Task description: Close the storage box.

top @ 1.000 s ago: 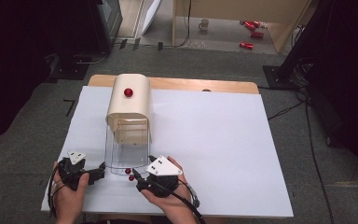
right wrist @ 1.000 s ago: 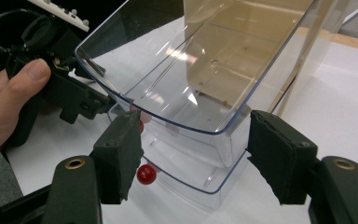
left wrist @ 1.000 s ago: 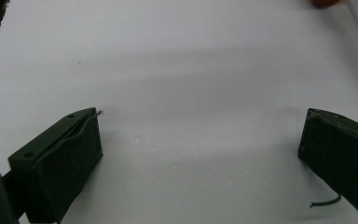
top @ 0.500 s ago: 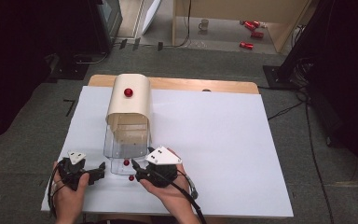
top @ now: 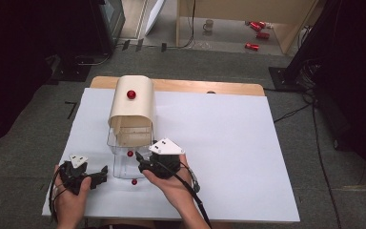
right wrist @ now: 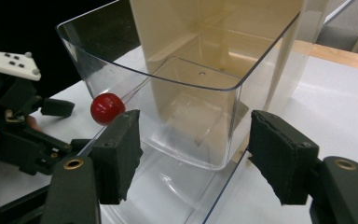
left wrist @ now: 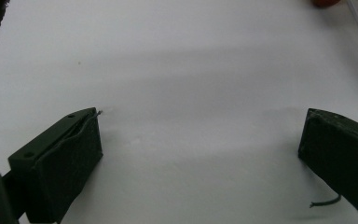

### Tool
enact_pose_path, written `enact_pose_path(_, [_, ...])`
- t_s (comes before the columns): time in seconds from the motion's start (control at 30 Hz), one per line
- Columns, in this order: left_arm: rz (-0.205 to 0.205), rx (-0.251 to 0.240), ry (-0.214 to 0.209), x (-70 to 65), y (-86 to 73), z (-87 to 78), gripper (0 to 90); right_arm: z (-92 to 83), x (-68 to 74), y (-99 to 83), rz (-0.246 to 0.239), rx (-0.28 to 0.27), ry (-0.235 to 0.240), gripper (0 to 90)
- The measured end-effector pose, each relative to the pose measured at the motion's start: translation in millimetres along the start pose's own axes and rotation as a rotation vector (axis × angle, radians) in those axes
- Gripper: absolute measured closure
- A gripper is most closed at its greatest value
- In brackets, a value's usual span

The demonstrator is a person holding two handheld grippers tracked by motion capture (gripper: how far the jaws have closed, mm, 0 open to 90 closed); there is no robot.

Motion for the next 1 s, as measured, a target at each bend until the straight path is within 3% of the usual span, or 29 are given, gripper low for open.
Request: enact_pose_path(1.0, [0.000,-0.003,0.000,0.0,0.2,0.2,0.0,36.5,-27.4,20.2,0.035,0.011,-0.060,33.5])
Point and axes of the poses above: each handheld gripper's, and its own axes: z roughly forward along the jaws, y roughly out of its top, x roughly to its left, the point moved 10 cm from there along z, roughly forward along the jaws, and after that the axes turned 9 degrees about -y, right-handed, at the moved point
